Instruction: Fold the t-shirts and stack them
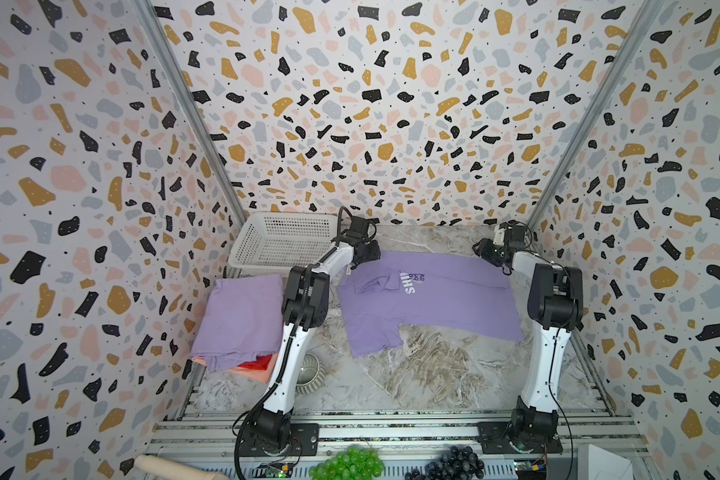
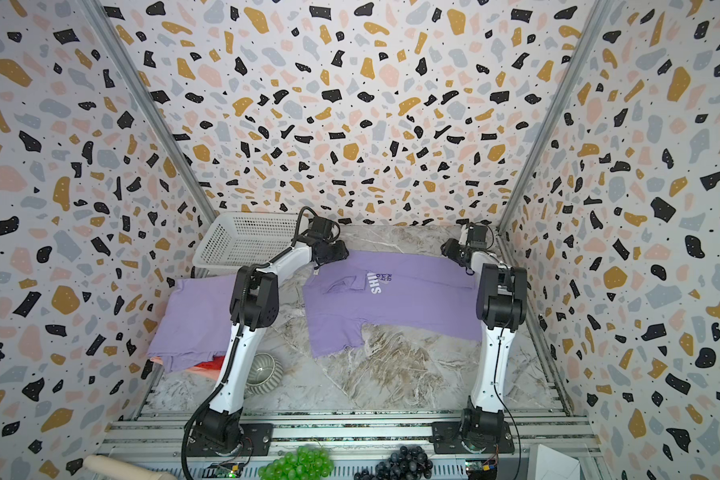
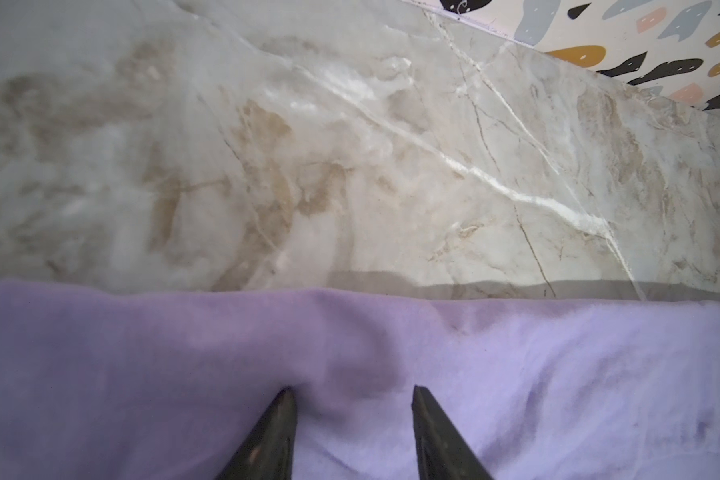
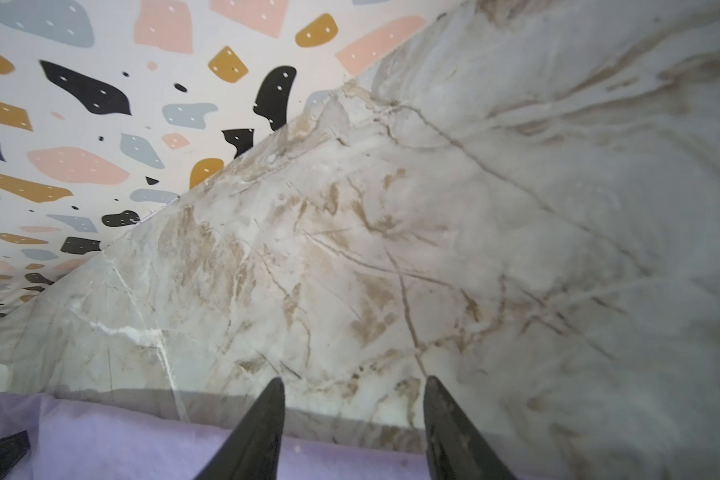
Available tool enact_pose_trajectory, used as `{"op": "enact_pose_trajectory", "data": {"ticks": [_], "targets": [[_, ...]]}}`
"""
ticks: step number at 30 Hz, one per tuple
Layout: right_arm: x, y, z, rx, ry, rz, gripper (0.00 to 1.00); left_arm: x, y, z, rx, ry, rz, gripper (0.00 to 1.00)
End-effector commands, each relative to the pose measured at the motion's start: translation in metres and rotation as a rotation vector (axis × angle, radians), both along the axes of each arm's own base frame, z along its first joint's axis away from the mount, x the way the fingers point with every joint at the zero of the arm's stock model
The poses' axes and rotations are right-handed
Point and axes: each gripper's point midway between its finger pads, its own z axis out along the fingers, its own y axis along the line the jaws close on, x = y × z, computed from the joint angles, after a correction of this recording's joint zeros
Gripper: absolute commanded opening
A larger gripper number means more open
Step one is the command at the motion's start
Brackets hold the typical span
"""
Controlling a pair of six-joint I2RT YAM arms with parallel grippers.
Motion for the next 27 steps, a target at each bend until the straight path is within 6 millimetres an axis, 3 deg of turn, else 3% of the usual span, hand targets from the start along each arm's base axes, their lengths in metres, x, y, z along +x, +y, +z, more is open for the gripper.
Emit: {"op": "enact_pose_trajectory", "data": {"ticks": [1,3,6,9,12,17,23,27], "targets": [[0.000,0.009,0.061,-0.017,-0.110,0.055,0.54,0.002,-0.010,0.070,-0.089,-0.129,-0.024,0.47],[-0.016,0.005,0.082,-0.044,-0.116,0.038,0.55,-0.009,-0.008,0.103,-0.128,-0.187,-0.029,0.47],[-0.054,0.008,0.095,-0.058,-0.061,0.037,0.57,-0.034,-0.008,0.138,-0.159,-0.215,-0.062,0.47],[-0.108,0.007,0.089,-0.087,-0.006,0.009,0.59,-0.071,0.000,0.145,-0.132,-0.186,-0.082,0.48],[-0.161,-0.004,0.076,-0.123,0.069,-0.047,0.62,-0.118,0.012,0.131,-0.086,-0.115,-0.090,0.48],[-0.241,-0.043,0.045,-0.172,0.256,-0.210,0.64,-0.209,0.053,0.078,0.160,0.048,-0.090,0.48],[-0.307,-0.079,0.017,-0.057,0.321,-0.395,0.72,-0.297,0.079,0.035,0.190,0.192,-0.051,0.48],[-0.331,-0.084,0.002,-0.038,0.371,-0.418,0.76,-0.326,0.086,0.023,0.197,0.222,-0.033,0.50]]}}
